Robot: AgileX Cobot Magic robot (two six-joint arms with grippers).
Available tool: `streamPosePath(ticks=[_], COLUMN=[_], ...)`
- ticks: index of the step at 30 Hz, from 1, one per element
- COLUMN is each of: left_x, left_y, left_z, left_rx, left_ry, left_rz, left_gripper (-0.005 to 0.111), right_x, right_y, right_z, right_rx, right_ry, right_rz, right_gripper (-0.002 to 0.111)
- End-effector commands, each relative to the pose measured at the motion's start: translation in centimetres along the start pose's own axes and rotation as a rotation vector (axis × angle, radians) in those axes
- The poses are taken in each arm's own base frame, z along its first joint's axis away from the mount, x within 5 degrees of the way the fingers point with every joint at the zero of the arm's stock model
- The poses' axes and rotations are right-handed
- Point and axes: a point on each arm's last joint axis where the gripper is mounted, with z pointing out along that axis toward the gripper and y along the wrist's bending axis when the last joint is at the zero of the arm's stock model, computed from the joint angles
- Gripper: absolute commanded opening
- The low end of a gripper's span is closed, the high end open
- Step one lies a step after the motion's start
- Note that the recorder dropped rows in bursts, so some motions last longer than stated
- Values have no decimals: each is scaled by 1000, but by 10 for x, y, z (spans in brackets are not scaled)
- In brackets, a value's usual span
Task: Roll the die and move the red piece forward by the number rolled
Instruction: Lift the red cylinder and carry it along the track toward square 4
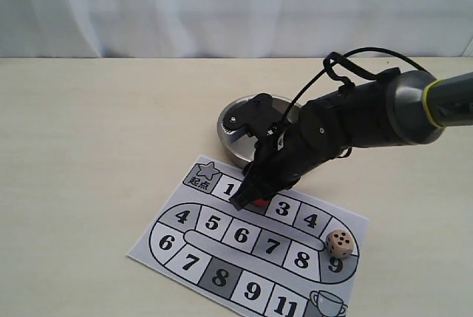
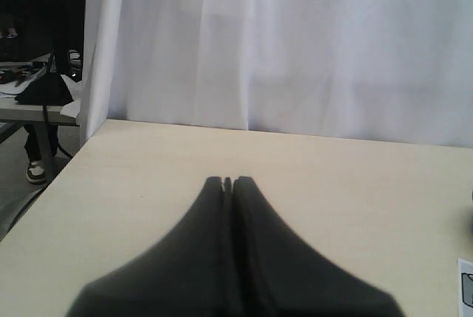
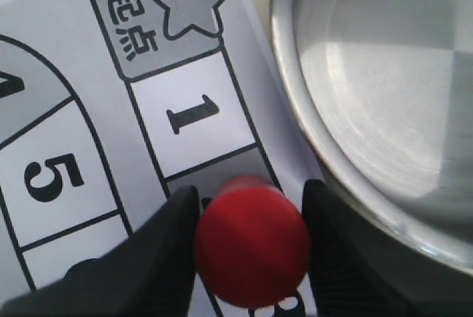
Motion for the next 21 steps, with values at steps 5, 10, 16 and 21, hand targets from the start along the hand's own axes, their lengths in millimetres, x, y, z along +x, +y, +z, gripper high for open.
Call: streamPosePath(ticks=[5,10,16,21], left_x=[-3,-3,-3,-3], left_y=[-1,-1,-1,-1], left_z=[0,0,0,0], left_rx=[7,7,7,7], left_ry=[-13,-13,-13,-13], left_rz=[-3,-3,-3,-3], left_gripper=[0,0,0,0], right_x=[-1,8,24,36], right_y=[-2,-5,-17,-14], right_z=[-42,-40,-32,-16], right_rx=[-3,5,32,33], right_ry=[9,9,-37,-27], right_rz=[12,25,99,99], right_gripper=[4,4,4,4])
